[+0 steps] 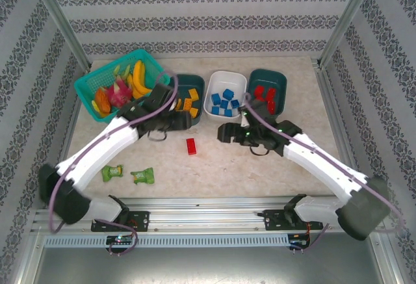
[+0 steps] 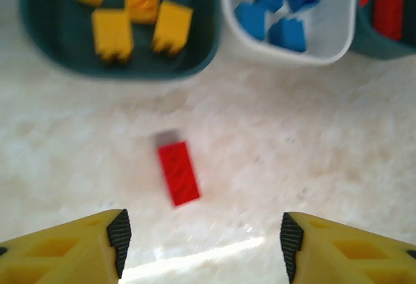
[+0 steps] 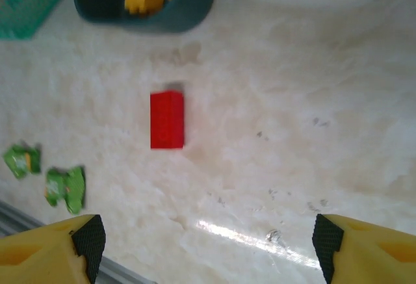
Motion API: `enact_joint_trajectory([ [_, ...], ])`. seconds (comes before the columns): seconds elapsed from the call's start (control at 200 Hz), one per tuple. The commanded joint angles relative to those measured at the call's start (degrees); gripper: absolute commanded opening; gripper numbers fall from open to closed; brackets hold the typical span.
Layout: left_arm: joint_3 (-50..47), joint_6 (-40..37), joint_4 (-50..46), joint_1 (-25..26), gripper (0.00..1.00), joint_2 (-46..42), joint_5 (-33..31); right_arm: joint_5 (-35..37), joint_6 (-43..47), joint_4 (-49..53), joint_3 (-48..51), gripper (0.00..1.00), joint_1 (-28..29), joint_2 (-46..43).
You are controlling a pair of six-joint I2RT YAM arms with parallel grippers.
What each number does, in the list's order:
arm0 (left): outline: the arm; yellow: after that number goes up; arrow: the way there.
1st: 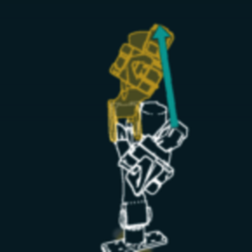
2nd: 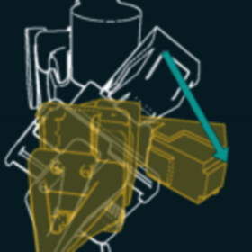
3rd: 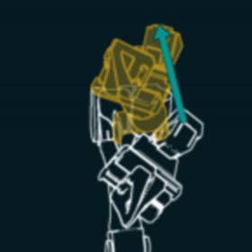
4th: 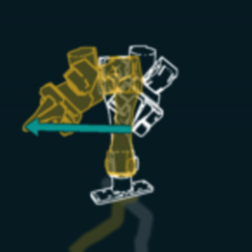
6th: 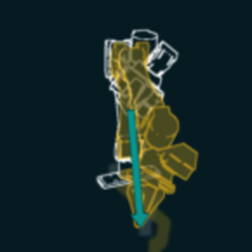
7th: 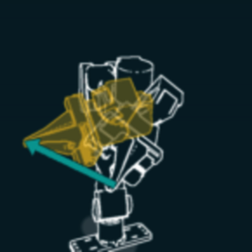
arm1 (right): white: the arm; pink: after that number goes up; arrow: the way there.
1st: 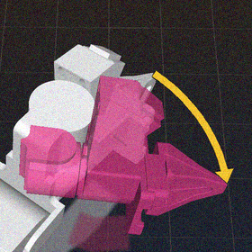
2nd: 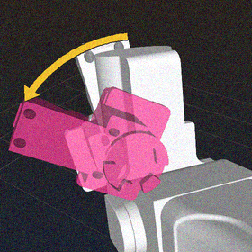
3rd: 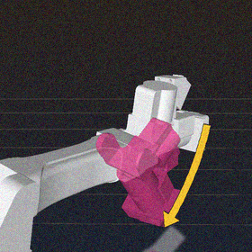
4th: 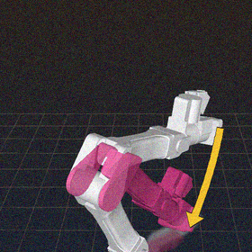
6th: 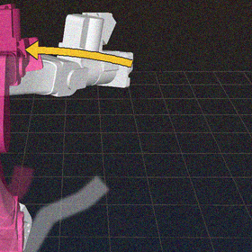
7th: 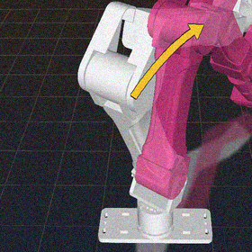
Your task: Sort the legos into containers by color
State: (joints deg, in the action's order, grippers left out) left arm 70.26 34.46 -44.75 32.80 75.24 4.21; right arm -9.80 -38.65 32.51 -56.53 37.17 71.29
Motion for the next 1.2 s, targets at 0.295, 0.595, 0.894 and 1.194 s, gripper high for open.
enact_joint_trajectory([
  [0.295, -24.2, 7.1, -9.8, 0.0, 0.84, -37.6, 0.2, 9.3, -1.2, 1.9, -15.1, 0.81, 14.2, 27.4],
  [0.595, -28.2, 11.8, -14.2, 0.0, 0.99, -51.4, 1.3, 13.1, -2.7, 6.1, -27.8, 0.77, 15.5, 42.8],
  [0.894, -26.8, 12.7, -15.0, 0.0, 1.00, -52.0, 2.8, 15.6, -3.5, 12.7, -37.4, 0.67, 15.4, 52.4],
  [1.194, -27.8, 14.1, -13.7, 0.0, 1.00, -53.0, 4.1, 15.8, -3.5, 15.9, -42.7, 0.54, 15.4, 57.4],
])
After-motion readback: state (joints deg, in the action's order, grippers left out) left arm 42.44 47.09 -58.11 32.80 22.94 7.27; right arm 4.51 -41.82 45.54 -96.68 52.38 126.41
